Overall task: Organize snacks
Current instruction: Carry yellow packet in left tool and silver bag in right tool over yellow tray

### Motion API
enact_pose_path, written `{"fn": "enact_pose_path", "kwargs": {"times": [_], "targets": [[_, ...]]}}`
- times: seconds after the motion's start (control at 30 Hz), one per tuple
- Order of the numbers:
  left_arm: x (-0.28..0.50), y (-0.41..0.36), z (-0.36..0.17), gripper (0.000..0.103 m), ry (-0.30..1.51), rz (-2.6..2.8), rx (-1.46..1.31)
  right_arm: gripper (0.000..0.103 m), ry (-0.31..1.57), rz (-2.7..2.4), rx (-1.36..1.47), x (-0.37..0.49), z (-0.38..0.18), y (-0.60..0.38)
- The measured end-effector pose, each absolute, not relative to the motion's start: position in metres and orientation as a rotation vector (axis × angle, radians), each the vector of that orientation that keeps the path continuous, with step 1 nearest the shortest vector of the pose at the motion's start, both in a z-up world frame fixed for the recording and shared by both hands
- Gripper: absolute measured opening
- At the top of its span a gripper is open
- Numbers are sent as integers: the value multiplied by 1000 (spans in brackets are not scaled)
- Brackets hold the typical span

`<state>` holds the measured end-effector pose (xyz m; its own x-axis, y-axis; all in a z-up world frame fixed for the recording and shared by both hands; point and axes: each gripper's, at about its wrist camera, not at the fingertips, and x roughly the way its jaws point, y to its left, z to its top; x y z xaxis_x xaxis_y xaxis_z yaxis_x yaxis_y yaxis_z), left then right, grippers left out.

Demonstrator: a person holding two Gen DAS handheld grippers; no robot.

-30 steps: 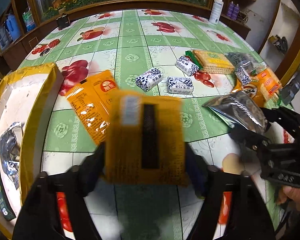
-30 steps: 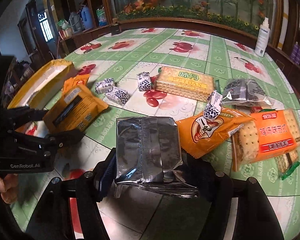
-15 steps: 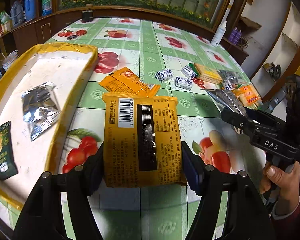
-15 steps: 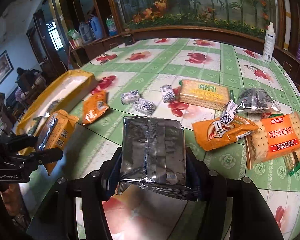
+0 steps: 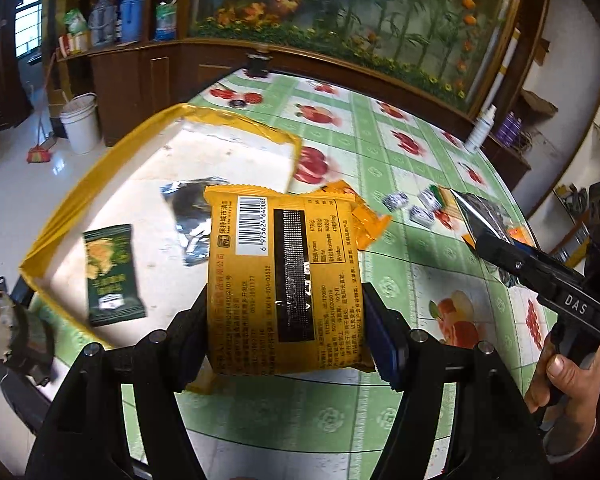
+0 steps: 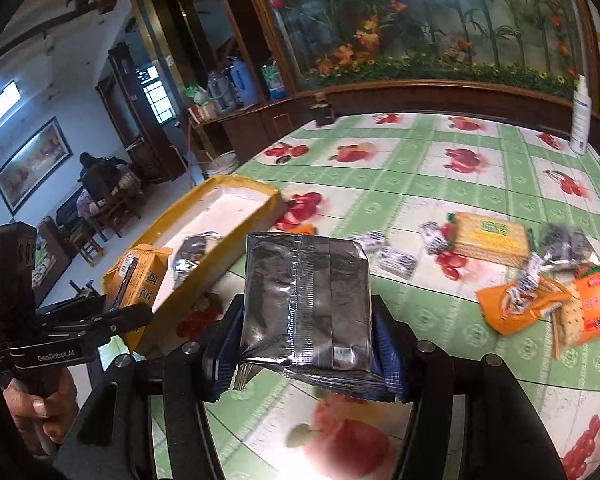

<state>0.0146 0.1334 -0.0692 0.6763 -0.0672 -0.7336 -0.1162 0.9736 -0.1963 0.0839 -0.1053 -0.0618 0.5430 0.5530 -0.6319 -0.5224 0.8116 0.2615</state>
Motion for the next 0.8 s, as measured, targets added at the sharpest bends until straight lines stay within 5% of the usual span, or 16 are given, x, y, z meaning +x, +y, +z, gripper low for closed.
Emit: {"fn": "enact_pose_path", "kwargs": {"times": [0.8], "targets": [[19, 208, -78, 68, 795, 220, -346, 60, 789, 871, -57, 126, -64, 63]]}}
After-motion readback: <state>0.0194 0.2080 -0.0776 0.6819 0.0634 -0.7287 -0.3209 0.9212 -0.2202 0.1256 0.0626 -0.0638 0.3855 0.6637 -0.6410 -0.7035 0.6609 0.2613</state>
